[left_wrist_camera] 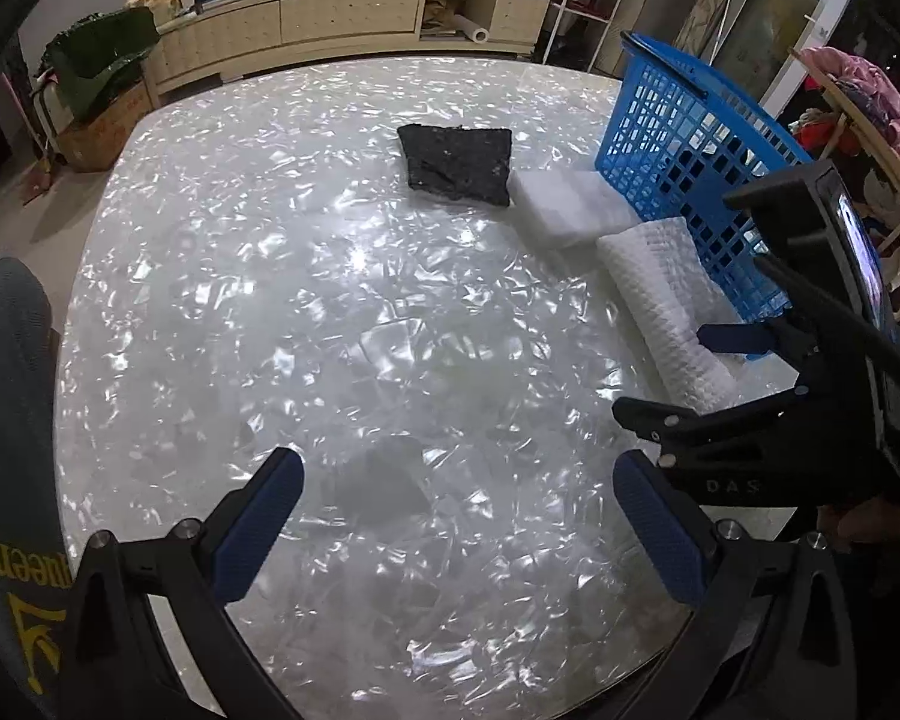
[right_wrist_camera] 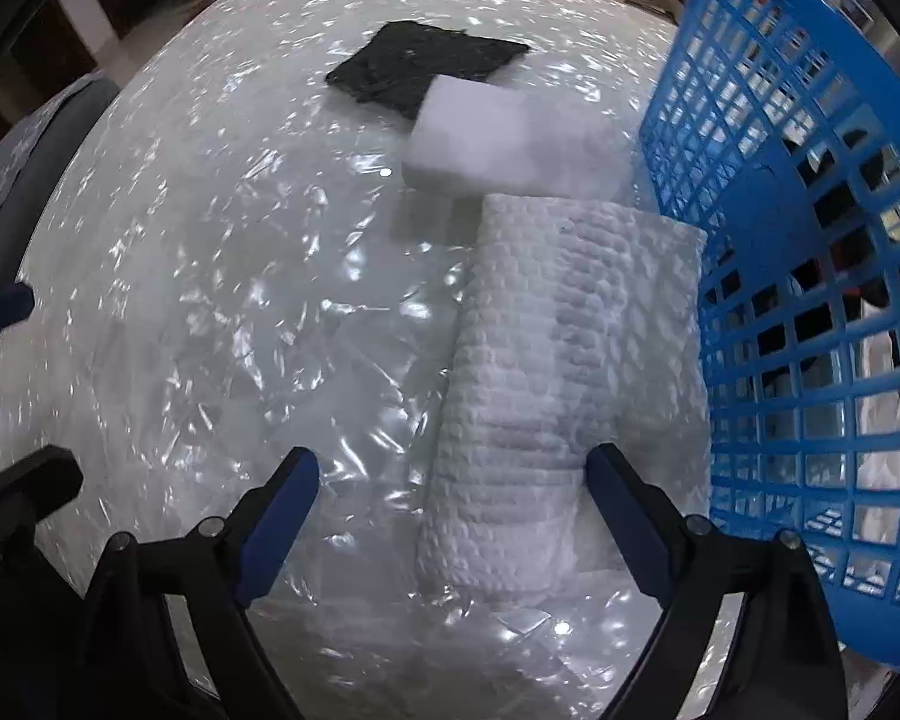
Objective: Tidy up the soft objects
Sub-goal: 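Grasp the waffle towel by its end with the right gripper and lift, then carry the waffle towel into the basket and release it with right while left reaches for the white foam block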
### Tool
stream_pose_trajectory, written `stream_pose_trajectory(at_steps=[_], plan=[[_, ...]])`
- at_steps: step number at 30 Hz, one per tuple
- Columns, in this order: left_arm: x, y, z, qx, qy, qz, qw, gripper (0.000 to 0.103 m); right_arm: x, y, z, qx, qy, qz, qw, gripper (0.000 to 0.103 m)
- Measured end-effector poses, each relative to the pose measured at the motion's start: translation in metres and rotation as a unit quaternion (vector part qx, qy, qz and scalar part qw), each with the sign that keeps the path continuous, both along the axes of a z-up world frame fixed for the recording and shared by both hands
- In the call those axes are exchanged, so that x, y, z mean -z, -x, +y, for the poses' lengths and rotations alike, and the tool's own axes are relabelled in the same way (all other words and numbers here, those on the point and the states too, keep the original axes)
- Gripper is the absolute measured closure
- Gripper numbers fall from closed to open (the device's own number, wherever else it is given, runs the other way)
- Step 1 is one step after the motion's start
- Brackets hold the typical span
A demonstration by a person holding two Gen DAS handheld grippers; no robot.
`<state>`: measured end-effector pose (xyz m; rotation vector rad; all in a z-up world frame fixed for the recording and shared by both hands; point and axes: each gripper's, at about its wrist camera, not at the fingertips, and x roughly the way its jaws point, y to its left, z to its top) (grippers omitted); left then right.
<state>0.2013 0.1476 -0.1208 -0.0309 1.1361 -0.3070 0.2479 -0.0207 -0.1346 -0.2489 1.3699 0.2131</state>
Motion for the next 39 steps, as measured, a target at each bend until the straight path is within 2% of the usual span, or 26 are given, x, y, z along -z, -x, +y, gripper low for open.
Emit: stream_pose_trajectory(at_steps=[3, 6, 9, 11, 16, 20, 25, 28, 31, 35, 39], plan=[[0.001, -0.001, 0.000, 0.001, 0.005, 0.002, 1.0000, 0.000, 0.001, -0.001, -0.001, 0.008, 0.007, -0.003, 1.000, 0.020], [-0.001, 0.001, 0.002, 0.005, 0.020, 0.001, 0.9998, 0.000, -0.001, -0.002, -0.008, 0.017, 0.007, -0.009, 1.000, 0.030], [0.000, 0.001, 0.004, 0.007, 0.037, 0.007, 0.9993, 0.000, -0.006, -0.004, -0.020, 0.028, 0.015, -0.013, 0.999, 0.046], [0.003, 0.001, 0.005, 0.004, 0.035, 0.015, 0.9993, 0.000, -0.008, -0.003, -0.026, 0.033, 0.032, -0.017, 0.999, 0.064], [0.010, 0.000, 0.003, 0.000, 0.013, 0.029, 0.9995, 0.000, -0.009, -0.006, -0.024, 0.014, 0.054, -0.021, 0.998, 0.073], [0.005, 0.002, -0.001, 0.007, 0.010, 0.015, 0.9998, 0.000, -0.013, 0.002, -0.021, 0.003, 0.058, -0.029, 0.998, 0.085], [-0.003, 0.006, -0.009, 0.013, -0.010, 0.001, 0.9999, 0.000, -0.024, 0.013, -0.022, -0.005, 0.028, -0.025, 0.999, 0.088], [-0.011, 0.009, -0.011, 0.016, -0.006, -0.003, 0.9998, 0.000, -0.032, 0.022, -0.027, -0.007, 0.000, -0.024, 1.000, 0.089], [-0.025, 0.015, -0.015, 0.016, -0.001, -0.008, 0.9998, 0.000, -0.048, 0.028, -0.029, -0.008, -0.039, -0.020, 0.999, 0.090], [-0.047, 0.023, -0.023, 0.018, -0.014, -0.022, 0.9995, 0.000, -0.064, 0.043, -0.025, -0.010, -0.070, -0.026, 0.997, 0.090], [-0.074, 0.033, -0.033, 0.020, -0.012, -0.040, 0.9990, 0.000, -0.094, 0.055, -0.032, -0.020, -0.095, -0.046, 0.994, 0.090]])
